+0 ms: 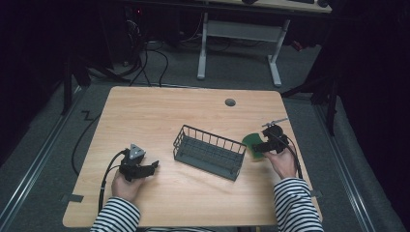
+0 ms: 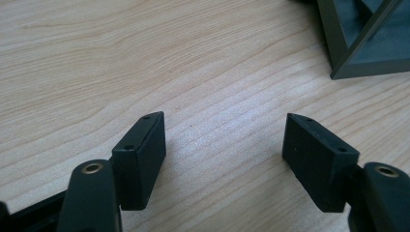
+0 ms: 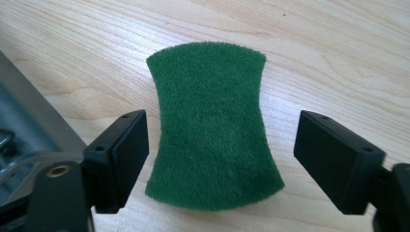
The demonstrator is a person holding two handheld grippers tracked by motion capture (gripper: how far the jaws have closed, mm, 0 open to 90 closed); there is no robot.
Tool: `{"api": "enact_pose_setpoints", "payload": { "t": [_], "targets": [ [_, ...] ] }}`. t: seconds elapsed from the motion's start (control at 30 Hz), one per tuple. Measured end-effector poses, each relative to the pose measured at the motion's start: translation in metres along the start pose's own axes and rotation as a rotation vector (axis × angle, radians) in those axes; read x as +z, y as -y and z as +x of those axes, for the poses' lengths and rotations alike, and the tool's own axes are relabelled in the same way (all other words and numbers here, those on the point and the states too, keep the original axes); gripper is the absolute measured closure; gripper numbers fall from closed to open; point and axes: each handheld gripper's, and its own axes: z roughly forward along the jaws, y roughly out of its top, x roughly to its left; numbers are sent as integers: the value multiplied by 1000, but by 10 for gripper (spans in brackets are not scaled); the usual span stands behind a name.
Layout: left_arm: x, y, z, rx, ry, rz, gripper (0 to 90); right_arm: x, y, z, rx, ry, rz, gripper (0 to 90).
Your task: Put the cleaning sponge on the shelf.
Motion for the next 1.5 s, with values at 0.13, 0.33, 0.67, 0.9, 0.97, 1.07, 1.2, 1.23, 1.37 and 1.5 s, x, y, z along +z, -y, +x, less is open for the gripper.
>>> {"api": "enact_pose_setpoints", "payload": {
  "t": [0.13, 0.33, 0.67, 0.9, 0.97, 1.07, 1.2, 1.23, 1.37, 1.5],
  "targets": [
    [0, 0, 0, 0, 0, 0, 328, 8, 0, -1, 3, -13, 17, 157],
    [0, 0, 0, -1, 0, 0, 328, 18, -1, 1, -4, -5, 52, 151],
    [-1, 1, 4, -33, 26, -10, 325, 33, -1, 2, -23, 5, 87, 234],
    [-1, 1, 4, -31, 30, -8, 318, 26, 0, 6, -42, 15, 60, 280],
    [-1, 0, 3, -25, 25, -8, 316, 22, 0, 7, -43, 12, 47, 281],
    [-1, 0, 3, -19, 21, -6, 312, 18, 1, 8, -50, 14, 41, 282],
    [0, 0, 2, -16, 21, -3, 310, 10, 2, 7, -44, 7, 27, 288],
    [0, 0, 2, -16, 21, -3, 308, 9, 2, 8, -42, 5, 25, 289],
    [0, 0, 2, -14, 20, -3, 307, 3, 2, 7, -38, -9, 13, 292],
    [0, 0, 2, -15, 20, -4, 308, -3, 2, 7, -37, -17, 6, 295]
  ]
}}
